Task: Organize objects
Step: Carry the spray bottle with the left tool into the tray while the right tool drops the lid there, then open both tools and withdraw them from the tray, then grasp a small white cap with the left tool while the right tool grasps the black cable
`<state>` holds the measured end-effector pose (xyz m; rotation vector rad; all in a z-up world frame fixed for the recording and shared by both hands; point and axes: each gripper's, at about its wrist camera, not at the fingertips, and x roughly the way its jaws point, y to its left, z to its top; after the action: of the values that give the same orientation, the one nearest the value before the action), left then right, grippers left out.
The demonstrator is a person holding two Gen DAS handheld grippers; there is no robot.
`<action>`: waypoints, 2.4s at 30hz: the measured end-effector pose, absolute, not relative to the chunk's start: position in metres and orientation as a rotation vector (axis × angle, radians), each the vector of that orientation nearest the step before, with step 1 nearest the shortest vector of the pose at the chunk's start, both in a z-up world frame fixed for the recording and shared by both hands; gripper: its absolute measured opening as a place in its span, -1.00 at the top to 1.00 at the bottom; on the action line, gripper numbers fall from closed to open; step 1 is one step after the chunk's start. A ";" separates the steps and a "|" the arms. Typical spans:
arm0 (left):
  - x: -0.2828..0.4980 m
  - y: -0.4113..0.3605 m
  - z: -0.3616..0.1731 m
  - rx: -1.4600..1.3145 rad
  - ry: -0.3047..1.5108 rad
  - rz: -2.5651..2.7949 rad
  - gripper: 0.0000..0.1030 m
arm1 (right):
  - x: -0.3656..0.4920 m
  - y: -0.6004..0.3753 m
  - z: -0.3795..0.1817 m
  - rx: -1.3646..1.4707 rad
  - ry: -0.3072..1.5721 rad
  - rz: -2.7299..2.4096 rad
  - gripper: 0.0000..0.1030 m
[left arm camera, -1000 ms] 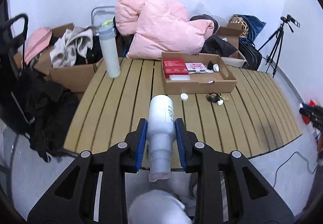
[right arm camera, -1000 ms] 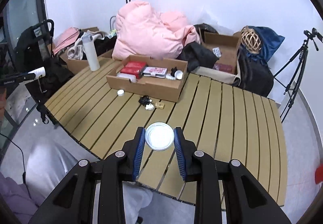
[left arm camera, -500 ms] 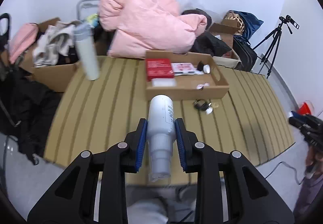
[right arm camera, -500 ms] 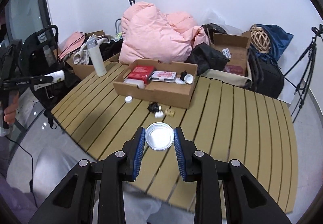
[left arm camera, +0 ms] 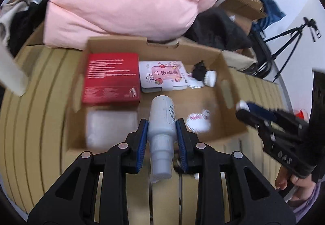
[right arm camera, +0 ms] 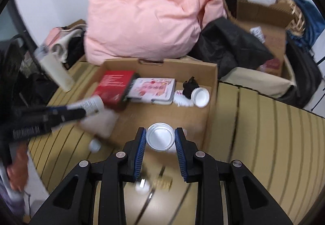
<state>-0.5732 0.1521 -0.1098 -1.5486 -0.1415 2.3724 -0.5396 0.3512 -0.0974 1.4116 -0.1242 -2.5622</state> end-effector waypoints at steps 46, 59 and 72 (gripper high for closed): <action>-0.209 -0.050 0.065 -1.166 0.221 2.718 -0.81 | -0.172 0.328 0.049 1.180 0.154 -2.691 -0.53; -0.258 -0.010 -0.002 -1.137 0.133 2.675 -0.80 | -0.177 0.317 0.004 1.096 0.075 -2.715 -0.55; -0.433 0.072 -0.147 -1.223 0.107 2.554 -0.45 | -0.351 0.326 -0.136 1.278 -0.084 -2.695 -0.54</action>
<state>-0.4329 0.0717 -0.1475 -1.2226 0.1074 2.5537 -0.3510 0.3261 -0.1358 1.2777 -0.0838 -2.6953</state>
